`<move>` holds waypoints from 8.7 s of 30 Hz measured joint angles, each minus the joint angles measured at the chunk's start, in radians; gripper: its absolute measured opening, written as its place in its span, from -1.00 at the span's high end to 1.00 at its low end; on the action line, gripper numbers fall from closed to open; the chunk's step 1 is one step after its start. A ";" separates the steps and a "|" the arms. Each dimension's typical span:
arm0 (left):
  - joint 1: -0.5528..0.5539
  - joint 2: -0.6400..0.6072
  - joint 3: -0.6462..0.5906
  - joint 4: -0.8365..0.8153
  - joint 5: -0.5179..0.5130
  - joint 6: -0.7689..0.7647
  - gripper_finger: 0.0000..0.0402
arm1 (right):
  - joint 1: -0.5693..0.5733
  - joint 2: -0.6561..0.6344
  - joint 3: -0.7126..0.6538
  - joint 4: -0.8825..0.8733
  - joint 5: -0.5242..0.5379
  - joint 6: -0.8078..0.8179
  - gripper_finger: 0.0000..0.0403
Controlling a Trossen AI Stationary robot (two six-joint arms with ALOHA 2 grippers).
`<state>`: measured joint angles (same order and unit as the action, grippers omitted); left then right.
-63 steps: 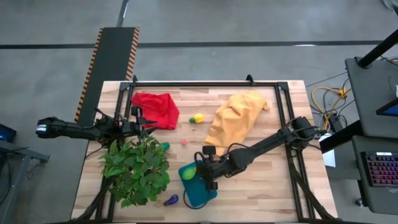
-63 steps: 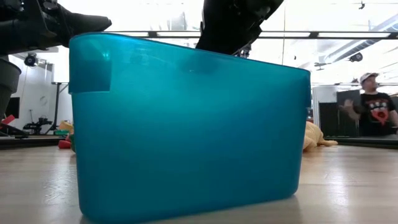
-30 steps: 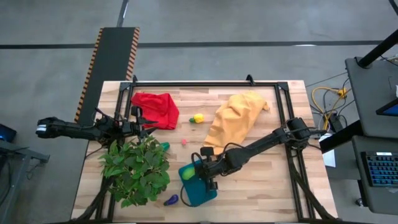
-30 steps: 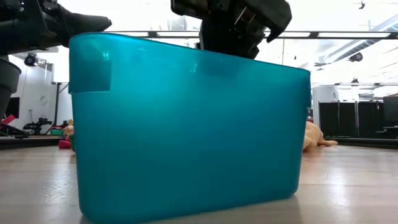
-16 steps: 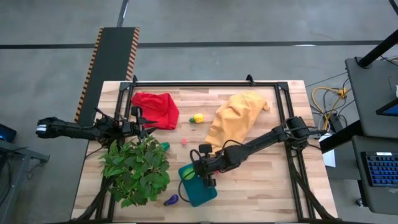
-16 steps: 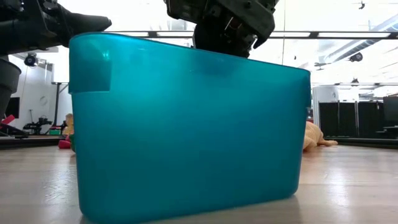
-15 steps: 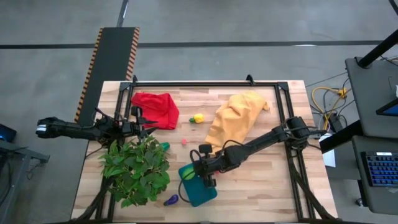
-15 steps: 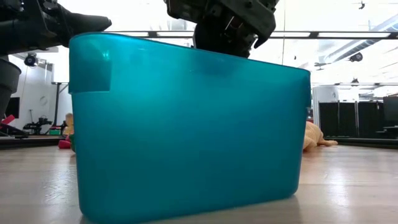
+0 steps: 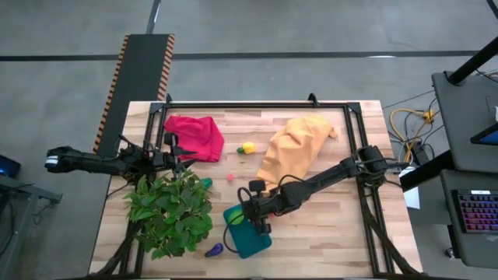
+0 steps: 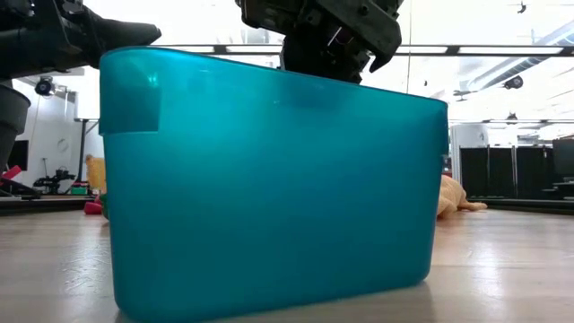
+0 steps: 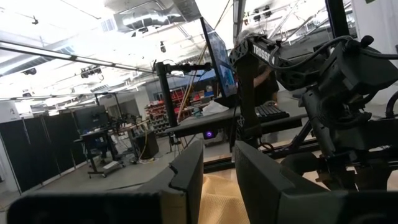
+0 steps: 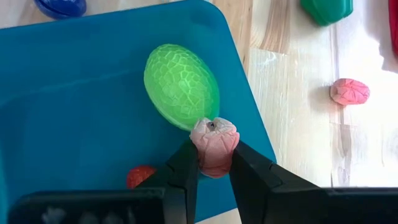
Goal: Pick and placing Produce into tupperware
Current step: Put the bottom peach into the bin, then put the tomato into the bin
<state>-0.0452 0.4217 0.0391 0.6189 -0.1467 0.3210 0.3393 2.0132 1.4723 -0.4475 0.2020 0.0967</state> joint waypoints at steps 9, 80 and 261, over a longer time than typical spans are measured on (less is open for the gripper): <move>0.000 0.001 0.000 0.000 0.000 0.000 0.61 | 0.000 0.000 -0.001 -0.024 0.007 0.004 0.50; -0.001 0.014 0.000 -0.007 -0.042 -0.026 0.61 | 0.158 -0.284 -0.128 -0.269 0.056 0.120 -0.70; 0.000 0.010 0.000 -0.007 -0.042 -0.021 0.61 | 0.066 -0.117 -0.386 0.146 0.027 0.102 -0.61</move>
<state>-0.0456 0.4316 0.0395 0.6121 -0.1889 0.3000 0.4053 1.8961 1.0866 -0.3016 0.2287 0.1984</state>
